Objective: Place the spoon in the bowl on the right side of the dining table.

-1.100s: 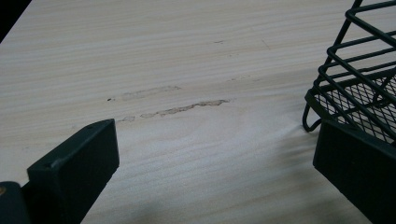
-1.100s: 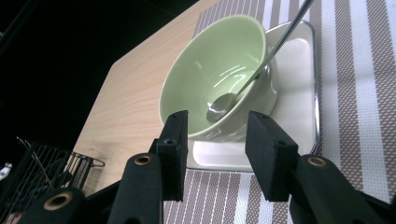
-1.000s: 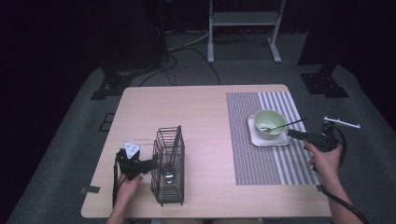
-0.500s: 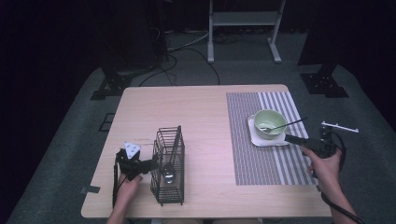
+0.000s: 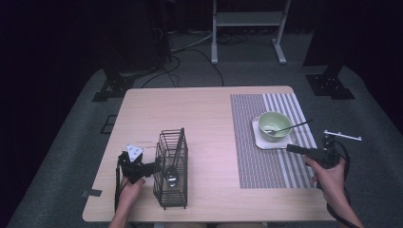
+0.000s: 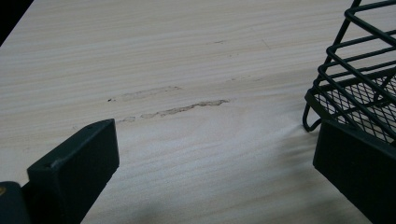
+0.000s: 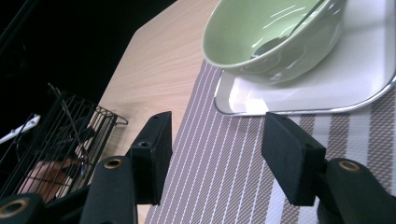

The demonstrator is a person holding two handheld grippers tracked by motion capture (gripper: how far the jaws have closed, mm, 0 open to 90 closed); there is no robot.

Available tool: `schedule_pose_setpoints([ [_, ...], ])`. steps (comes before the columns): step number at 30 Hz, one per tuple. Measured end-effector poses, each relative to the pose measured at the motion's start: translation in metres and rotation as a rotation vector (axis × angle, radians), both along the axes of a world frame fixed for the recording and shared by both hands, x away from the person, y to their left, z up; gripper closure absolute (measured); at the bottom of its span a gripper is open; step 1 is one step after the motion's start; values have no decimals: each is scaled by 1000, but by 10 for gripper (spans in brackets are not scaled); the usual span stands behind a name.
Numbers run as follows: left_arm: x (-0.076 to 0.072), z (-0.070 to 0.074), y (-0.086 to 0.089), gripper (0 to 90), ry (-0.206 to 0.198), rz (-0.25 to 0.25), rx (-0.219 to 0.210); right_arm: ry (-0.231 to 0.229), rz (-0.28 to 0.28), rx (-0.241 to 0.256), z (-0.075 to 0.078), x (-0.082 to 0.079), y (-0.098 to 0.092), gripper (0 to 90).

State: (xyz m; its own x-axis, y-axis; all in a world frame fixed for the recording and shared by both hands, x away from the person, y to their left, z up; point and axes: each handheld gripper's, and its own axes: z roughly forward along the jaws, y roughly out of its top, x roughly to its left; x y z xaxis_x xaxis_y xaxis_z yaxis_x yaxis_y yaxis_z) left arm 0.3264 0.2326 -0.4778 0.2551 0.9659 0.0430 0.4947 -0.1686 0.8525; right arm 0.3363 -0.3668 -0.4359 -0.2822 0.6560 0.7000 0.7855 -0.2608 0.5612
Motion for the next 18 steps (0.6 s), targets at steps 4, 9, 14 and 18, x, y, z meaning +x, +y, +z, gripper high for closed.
schedule_pose_setpoints([
  [4,0,0,0,0,0,-1,2,-5,16,5,-1,-5,3,411],
  [9,0,0,0,0,-1,-1,3,-1,33,-10,-3,-8,9,391],
  [14,0,0,0,0,-2,1,0,-3,45,-9,-6,-13,13,379],
  [18,0,0,0,0,-2,0,4,-3,54,-4,-6,-16,16,373],
])
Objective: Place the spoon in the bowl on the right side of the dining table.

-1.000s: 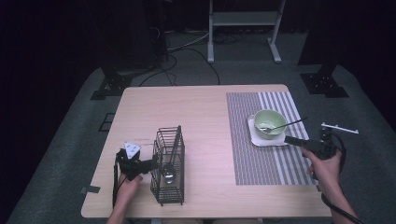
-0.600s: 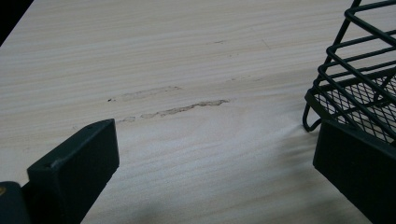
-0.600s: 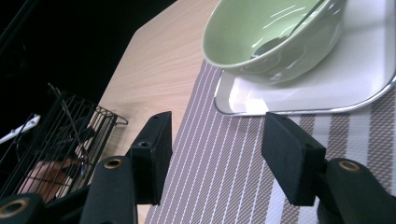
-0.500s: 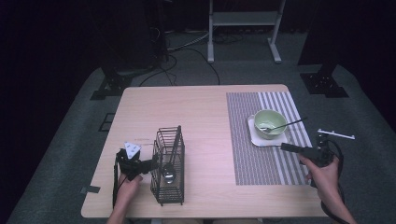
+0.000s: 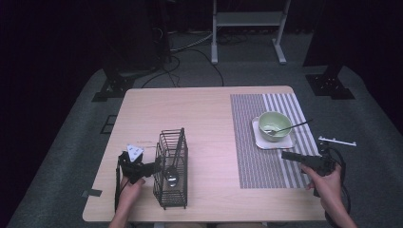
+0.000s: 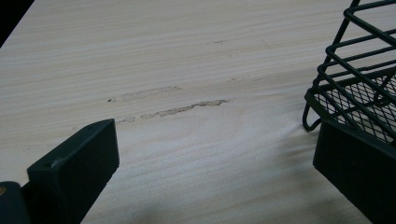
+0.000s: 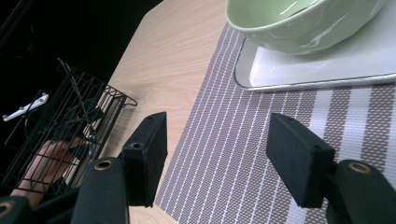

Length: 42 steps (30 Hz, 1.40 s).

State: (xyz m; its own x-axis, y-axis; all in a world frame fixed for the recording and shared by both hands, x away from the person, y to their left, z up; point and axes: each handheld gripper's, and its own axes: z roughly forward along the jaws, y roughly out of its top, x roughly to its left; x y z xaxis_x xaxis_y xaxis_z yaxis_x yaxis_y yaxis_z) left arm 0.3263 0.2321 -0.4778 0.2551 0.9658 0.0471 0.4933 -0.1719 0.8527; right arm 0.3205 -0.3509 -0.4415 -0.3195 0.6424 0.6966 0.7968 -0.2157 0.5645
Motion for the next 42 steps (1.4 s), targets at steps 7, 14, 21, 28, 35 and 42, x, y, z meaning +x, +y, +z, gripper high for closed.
schedule_pose_setpoints([
  [7,0,0,0,0,0,0,0,0,21,6,-1,-8,5,364],
  [14,0,0,0,0,-1,1,3,-1,40,2,-2,-15,10,362],
  [21,0,0,0,0,-1,0,3,-3,66,-5,-3,-22,17,360],
  [28,0,0,0,0,-1,0,3,-6,92,-9,-4,-30,25,357],
  [35,0,0,0,0,-1,1,5,-2,116,-11,-7,-37,32,354],
  [42,0,0,-1,0,-1,-2,6,1,138,1,-10,-44,39,354],
])
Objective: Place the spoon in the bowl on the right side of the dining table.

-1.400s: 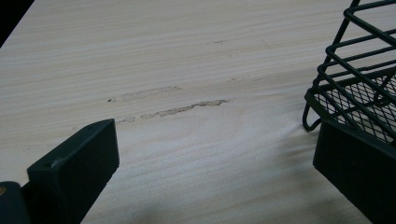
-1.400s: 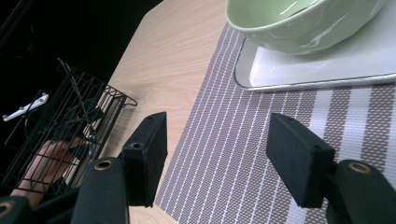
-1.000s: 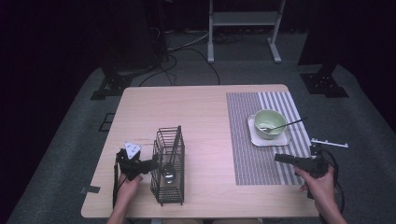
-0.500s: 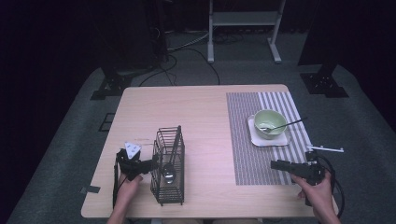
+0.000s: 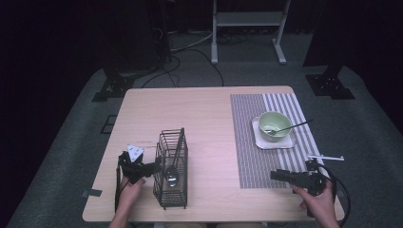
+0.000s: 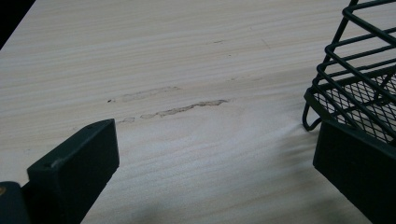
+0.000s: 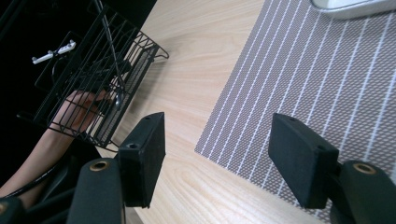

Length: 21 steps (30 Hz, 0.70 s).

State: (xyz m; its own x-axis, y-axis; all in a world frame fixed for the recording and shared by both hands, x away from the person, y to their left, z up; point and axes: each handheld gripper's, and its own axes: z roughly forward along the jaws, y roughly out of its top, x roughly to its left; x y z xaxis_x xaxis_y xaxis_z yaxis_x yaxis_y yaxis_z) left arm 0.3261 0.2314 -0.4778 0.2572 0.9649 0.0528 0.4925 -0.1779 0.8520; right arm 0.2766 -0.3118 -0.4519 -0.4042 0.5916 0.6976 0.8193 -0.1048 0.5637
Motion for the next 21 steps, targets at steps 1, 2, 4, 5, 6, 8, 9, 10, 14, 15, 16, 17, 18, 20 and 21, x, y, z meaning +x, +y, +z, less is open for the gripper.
schedule_pose_setpoints([
  [1,0,0,0,0,0,1,0,-2,3,0,-1,-1,1,354],
  [2,0,0,0,0,0,1,-1,-1,6,1,-1,-2,2,355],
  [4,0,0,0,0,0,0,0,-1,9,11,-3,-4,4,354],
  [5,0,0,0,0,0,0,0,1,12,15,-3,-5,5,354],
  [6,0,0,0,0,0,-1,2,-2,14,12,-4,-6,6,354],
  [8,0,0,0,0,-1,-1,2,-5,17,11,-5,-7,7,355],
  [9,0,0,0,0,-2,0,2,-3,22,15,-6,-9,9,354],
  [10,0,0,0,0,-2,0,2,-7,22,13,-7,-10,10,354],
  [14,0,0,0,0,-1,0,3,-10,28,12,-9,-12,12,355],
  [15,0,0,0,0,-2,0,2,-11,28,11,-10,-12,13,355],
  [16,0,0,0,0,-2,0,2,-10,28,10,-11,-13,13,355],
  [17,0,0,0,0,-2,0,2,-12,29,9,-11,-13,13,354],
  [18,0,0,0,0,0,-1,2,-13,29,6,-12,-14,14,355],
  [20,1,0,0,0,10,-1,-1,-21,34,7,-13,-15,15,354],
  [21,2,0,0,0,15,1,-3,-27,37,7,-13,-16,16,354],
])
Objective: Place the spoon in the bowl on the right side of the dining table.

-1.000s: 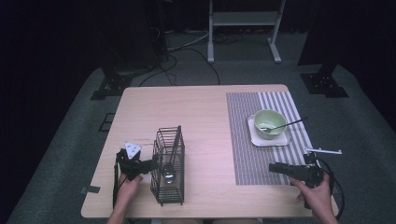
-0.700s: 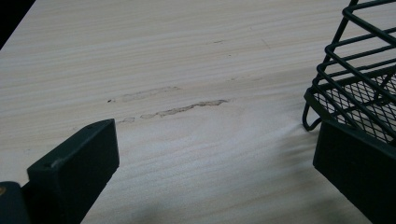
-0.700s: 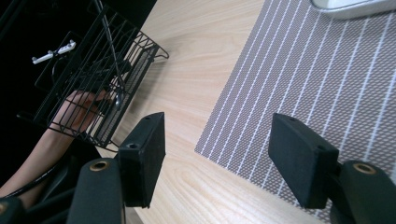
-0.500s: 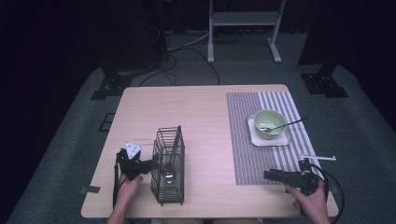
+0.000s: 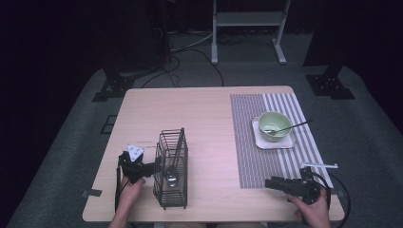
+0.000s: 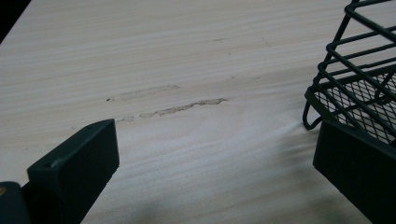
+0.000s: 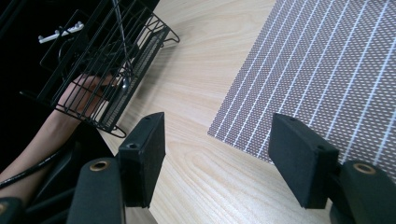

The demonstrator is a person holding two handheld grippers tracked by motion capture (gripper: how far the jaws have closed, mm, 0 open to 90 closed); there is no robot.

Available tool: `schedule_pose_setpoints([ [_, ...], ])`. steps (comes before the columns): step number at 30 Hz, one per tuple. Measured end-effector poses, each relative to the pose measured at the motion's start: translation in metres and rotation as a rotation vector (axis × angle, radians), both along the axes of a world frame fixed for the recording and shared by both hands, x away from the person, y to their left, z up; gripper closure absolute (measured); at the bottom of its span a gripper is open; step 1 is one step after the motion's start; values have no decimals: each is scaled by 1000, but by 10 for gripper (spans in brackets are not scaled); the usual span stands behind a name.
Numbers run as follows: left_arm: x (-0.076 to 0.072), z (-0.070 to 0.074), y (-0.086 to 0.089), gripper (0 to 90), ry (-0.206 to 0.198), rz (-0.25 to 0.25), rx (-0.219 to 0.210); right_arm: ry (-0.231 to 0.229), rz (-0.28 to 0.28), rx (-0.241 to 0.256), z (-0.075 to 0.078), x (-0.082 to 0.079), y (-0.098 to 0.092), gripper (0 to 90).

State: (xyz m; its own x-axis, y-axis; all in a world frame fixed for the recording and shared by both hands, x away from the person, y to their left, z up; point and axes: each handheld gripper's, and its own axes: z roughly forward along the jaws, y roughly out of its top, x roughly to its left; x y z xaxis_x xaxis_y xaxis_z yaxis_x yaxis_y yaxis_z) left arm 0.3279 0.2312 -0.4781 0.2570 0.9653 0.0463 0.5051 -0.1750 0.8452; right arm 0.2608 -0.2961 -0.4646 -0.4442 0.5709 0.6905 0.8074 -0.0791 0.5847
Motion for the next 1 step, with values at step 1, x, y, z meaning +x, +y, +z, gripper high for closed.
schedule_pose_setpoints([
  [1,0,0,0,0,0,0,0,-6,6,-3,0,0,0,354],
])
